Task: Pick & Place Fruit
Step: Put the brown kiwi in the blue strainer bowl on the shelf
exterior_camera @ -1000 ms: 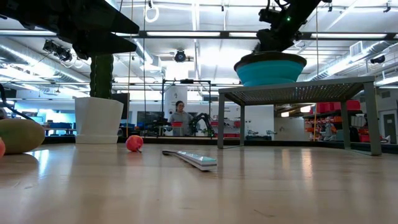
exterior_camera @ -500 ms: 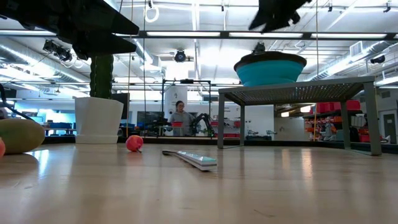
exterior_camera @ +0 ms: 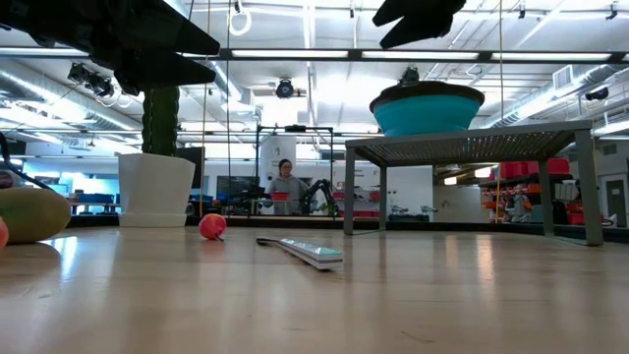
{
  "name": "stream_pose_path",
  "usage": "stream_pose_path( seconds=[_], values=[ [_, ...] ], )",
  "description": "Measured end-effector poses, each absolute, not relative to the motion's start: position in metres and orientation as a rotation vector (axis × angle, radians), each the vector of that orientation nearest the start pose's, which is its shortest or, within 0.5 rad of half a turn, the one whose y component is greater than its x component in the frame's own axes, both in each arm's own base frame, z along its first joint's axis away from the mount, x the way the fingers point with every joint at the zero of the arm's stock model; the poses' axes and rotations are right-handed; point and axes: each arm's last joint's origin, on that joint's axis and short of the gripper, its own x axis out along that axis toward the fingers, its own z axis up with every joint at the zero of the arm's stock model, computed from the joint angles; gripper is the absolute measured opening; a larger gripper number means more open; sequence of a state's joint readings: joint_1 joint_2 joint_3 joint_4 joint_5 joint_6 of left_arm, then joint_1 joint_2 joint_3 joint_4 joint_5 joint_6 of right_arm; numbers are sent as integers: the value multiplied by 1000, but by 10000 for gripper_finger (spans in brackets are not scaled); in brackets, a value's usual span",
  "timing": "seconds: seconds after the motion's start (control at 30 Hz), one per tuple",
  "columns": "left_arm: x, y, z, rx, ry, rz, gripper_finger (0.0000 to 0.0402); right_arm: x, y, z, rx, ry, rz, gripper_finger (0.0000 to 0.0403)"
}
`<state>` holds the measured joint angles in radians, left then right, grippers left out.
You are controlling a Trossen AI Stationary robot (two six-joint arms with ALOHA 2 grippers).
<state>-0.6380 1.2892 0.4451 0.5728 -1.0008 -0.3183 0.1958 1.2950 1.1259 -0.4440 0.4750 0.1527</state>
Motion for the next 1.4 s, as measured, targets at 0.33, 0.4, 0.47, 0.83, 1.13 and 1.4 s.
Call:
stream_pose_path(
  seconds=[0.33,0.4,0.47,0.83,1.13,1.4],
  values=[
    [203,-121,191,-148,129,358,295,304,86,271,-64,686,-229,350],
    [203,-121,191,-156,131,358,295,309,91,263,-69,697,-222,351],
    [203,-121,190,-146,141,360,295,316,94,258,-75,677,-205,350],
    [202,-121,188,-132,155,366,295,330,97,263,-132,545,-202,350],
    [203,-118,188,-124,153,385,295,333,98,265,-47,497,-200,350],
    [209,-109,189,-186,131,426,295,338,109,247,-4,563,-133,350]
  ],
)
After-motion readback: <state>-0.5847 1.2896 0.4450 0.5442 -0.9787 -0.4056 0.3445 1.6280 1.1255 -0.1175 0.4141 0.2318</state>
